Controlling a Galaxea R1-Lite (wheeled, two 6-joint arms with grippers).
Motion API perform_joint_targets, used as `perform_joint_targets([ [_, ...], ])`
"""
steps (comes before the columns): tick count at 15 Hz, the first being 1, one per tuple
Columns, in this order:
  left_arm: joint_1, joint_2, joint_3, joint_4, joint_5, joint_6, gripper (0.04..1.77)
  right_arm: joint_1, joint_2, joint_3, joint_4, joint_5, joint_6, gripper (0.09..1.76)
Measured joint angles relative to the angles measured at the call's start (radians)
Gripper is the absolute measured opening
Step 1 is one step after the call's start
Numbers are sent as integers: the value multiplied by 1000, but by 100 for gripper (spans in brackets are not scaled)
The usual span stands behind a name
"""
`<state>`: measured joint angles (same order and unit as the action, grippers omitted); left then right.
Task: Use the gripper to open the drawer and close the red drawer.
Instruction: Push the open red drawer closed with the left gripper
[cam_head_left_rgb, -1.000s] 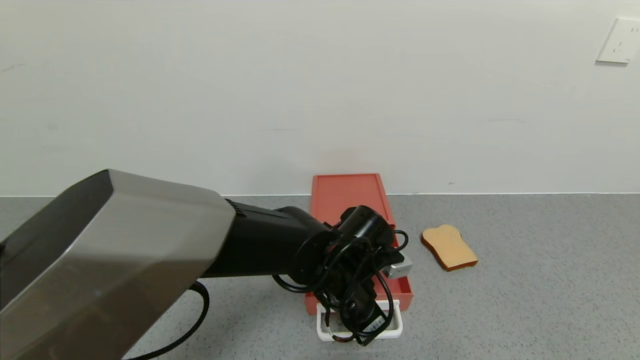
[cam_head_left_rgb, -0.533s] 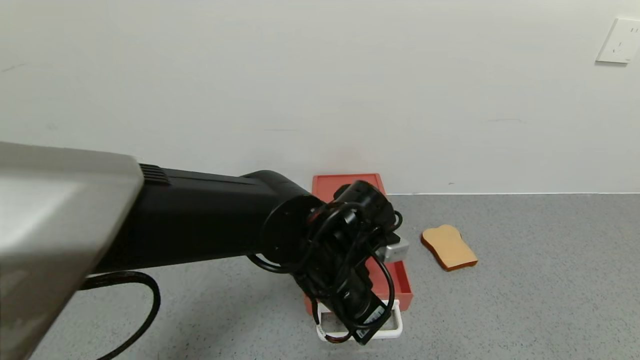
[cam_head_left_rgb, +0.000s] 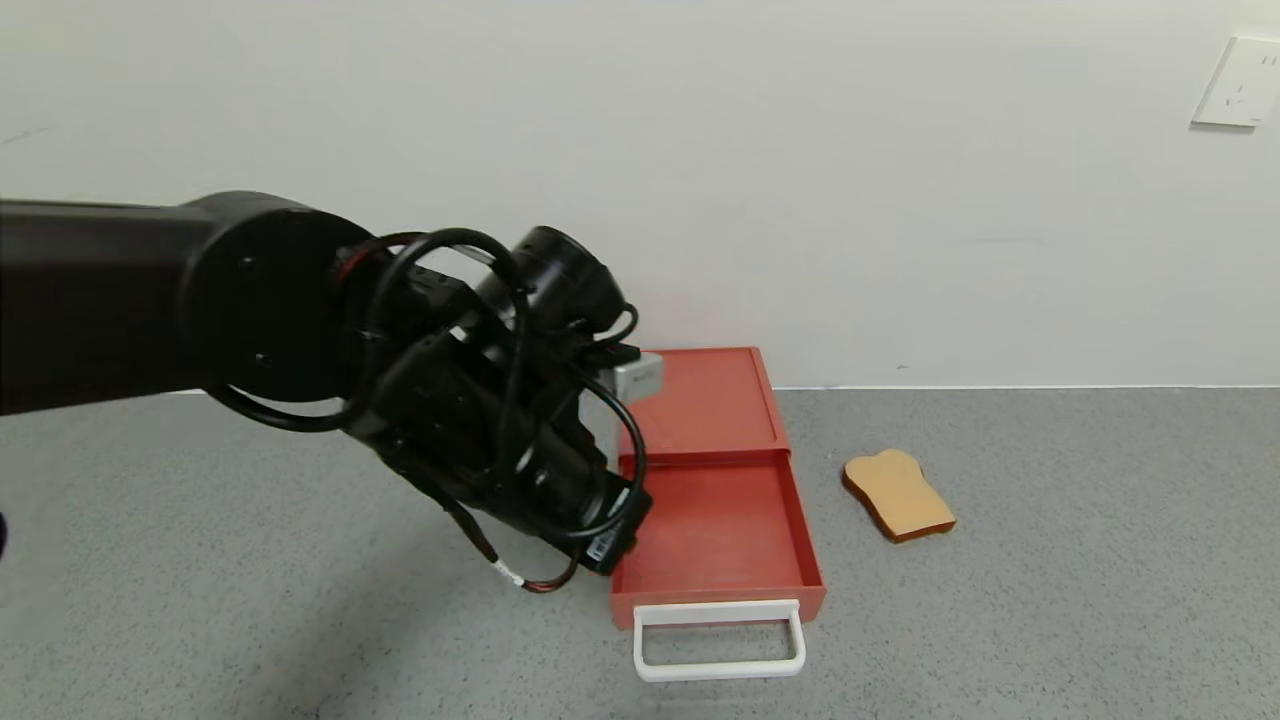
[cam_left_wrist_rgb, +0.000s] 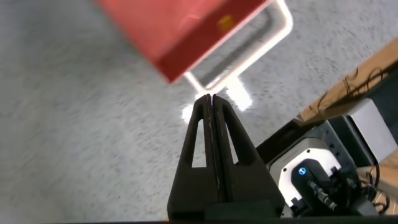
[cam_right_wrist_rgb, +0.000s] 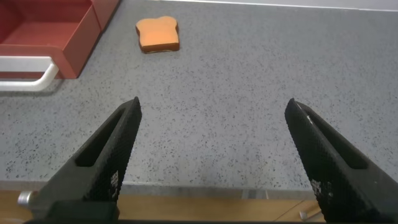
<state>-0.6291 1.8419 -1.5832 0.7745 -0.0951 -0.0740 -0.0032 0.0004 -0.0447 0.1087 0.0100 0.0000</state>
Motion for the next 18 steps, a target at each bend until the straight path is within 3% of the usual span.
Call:
perform_joint_targets([
  [5,142,-101,66,-17,-12,-1,11,0,0,-1,2,0,0,170],
  [9,208,-145,164,-177,-56,0,11,0,0,-1,3,0,0,170],
  [18,239,-167,203,-193,-61,0,11,0,0,-1,3,0,0,170],
])
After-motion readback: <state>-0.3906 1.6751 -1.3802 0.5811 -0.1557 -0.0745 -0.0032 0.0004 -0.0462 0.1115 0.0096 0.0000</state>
